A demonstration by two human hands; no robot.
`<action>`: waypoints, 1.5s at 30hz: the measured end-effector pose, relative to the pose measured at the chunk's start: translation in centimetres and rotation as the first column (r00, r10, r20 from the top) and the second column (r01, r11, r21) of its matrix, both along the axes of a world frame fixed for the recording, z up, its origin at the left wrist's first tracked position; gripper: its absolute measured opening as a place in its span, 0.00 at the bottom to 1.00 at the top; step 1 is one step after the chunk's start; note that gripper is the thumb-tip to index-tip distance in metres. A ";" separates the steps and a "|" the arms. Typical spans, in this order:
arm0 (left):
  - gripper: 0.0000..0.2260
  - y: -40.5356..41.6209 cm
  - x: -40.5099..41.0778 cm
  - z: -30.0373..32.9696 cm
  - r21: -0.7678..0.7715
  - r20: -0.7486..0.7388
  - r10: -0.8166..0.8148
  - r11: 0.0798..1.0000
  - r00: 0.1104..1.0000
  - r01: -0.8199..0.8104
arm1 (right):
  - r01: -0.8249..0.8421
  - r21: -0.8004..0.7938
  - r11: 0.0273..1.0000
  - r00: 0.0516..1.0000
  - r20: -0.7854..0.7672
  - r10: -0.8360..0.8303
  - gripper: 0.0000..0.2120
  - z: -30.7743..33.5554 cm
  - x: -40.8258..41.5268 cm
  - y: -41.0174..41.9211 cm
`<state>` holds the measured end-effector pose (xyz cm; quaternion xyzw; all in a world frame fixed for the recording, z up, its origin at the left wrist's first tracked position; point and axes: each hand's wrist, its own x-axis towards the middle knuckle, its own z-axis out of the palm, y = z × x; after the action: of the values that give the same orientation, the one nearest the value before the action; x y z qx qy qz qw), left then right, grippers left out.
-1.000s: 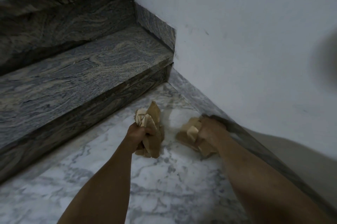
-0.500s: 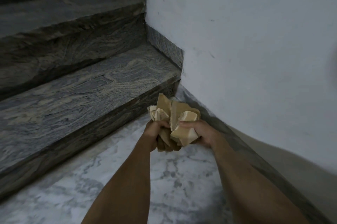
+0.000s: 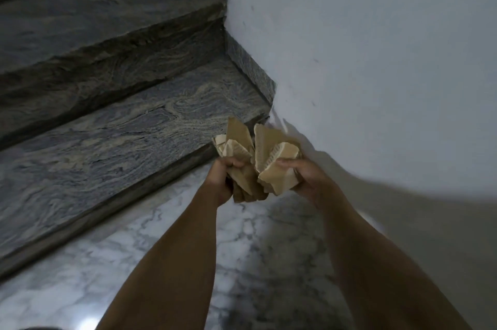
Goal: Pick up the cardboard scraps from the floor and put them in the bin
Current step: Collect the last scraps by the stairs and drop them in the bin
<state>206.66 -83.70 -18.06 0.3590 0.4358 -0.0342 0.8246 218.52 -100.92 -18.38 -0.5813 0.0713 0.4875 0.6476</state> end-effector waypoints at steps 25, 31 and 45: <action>0.08 -7.0 -28.5 69.3 0.132 0.178 0.668 0.711 0.722 -0.691 | -0.635 0.004 0.772 0.772 0.006 0.635 0.23 71.2 -21.4 7.8; 0.12 -11.3 -45.0 74.2 0.235 0.268 0.793 0.497 0.548 -0.835 | -0.813 0.150 0.563 0.578 0.088 0.811 0.17 75.7 -38.0 9.2; 0.12 -41.2 -93.7 75.2 0.386 0.226 0.971 -0.162 -0.077 -0.908 | -0.934 0.199 -0.297 -0.266 0.166 0.950 0.22 76.7 -93.7 -8.1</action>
<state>112.94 -124.89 57.17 0.0900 0.6095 0.6494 0.4457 124.86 -109.04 58.36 -0.3039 -0.4620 0.8304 0.0675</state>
